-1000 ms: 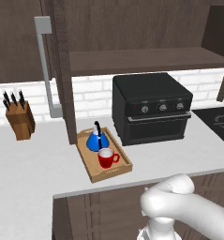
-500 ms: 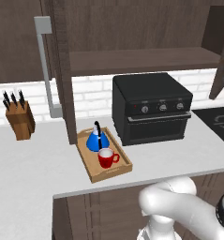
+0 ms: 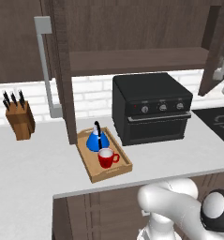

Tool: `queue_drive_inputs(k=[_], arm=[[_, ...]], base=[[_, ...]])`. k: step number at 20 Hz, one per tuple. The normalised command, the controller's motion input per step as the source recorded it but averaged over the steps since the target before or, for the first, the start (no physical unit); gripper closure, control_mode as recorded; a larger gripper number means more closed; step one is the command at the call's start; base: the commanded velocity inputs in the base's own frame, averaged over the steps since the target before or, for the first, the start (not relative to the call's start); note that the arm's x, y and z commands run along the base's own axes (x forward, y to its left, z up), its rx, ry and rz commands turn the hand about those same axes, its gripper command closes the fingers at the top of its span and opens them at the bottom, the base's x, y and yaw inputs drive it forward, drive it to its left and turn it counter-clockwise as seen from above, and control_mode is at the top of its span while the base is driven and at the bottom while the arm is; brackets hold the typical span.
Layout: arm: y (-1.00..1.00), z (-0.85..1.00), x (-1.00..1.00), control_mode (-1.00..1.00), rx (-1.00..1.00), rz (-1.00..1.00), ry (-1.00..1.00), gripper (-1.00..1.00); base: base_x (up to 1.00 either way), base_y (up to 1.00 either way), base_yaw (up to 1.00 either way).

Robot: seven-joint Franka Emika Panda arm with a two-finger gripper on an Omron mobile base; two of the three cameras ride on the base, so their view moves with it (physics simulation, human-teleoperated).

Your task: Pick the kettle from the counter and place it on the tray. Then pick the mug from the cabinet and place it on the tray. Then close the cabinet doors.

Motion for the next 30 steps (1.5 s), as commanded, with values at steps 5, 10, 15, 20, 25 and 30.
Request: queue_drive_inputs(k=[5, 10, 15, 20, 25, 30], arm=[[0.42, -0.02, 0.66, -1.0, 0.0, -0.16, 0.04, 1.0], [0.55, -0.03, 0.55, -1.0, 0.0, -0.15, 0.0, 1.0], [0.6, -0.02, 0.51, -1.0, 0.0, -0.15, 0.01, 1.0], [0.36, 0.0, 0.55, -1.0, 0.0, -0.12, 0.07, 1.0], [0.1, 0.0, 0.57, -1.0, 0.0, -0.04, 0.09, 1.0], [0.01, 0.0, 0.63, -1.0, 0.01, 0.0, 0.07, 1.0]], base=[[0.0, 0.0, 0.0], [0.0, 0.0, 0.0], [0.0, 0.0, 0.0], [0.0, 0.0, 0.0], [0.0, 0.0, 0.0], [0.0, 0.0, 0.0]])
